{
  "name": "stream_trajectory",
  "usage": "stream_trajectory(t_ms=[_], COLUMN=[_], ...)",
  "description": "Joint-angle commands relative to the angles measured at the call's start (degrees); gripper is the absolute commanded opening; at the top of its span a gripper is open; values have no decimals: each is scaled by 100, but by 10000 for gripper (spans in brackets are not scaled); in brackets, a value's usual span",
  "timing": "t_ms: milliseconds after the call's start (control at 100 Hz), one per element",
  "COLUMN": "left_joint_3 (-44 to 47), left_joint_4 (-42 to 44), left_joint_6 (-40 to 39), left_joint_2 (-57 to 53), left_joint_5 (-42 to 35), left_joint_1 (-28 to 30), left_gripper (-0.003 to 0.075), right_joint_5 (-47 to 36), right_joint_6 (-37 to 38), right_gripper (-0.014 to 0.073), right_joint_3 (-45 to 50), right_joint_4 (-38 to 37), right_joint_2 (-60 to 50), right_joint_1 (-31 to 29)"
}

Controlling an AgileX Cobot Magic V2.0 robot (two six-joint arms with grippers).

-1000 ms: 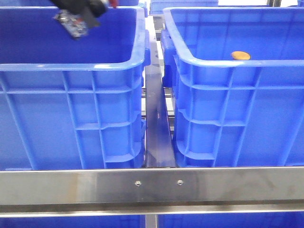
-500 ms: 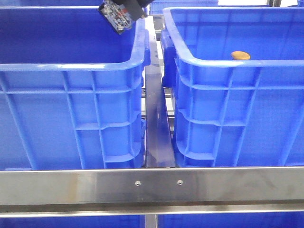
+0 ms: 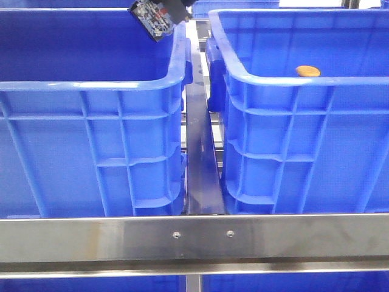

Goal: Pick red and yellow buttons and place in box
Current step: 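Pass the red button from the left gripper to the right gripper, then carry the red button with the right gripper over the other crate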

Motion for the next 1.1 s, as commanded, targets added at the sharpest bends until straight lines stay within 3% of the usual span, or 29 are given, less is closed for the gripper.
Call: stream_trajectory(t_ms=[0,190,490,580,700,790,940,1010,1090], left_joint_3=[-197,-197,-197,-197,-197,-197,-197,-197,-197], left_joint_4=[-285,-285,-285,-285,-285,-285,-273,-264,-264], left_joint_6=[3,3,3,3,3,3,3,3,3], left_joint_2=[-255,-255,-255,-255,-255,-255,-255,-255,-255], left_joint_5=[-251,-251,-251,-251,-240,-240,-279,-303,-248], left_joint_1=[-46,-46,-46,-46,-46,-46,-46,-46,-46], left_gripper=[82,82,82,83,102,230,606,690,691], right_joint_5=[27,62,97,104,177,183,212,217,217], right_joint_6=[-285,-558,-702,-702,-702,-702,-702,-702,-702], right_gripper=[559,559,554,485,314,209,192,192,192], right_joint_3=[-217,-217,-217,-217,-217,-217,-217,-217,-217], right_joint_4=[761,1267,1415,1415,1415,1415,1417,1427,1425], right_joint_2=[54,354,562,562,562,562,562,562,554], right_joint_1=[59,191,333,333,333,333,333,333,324])
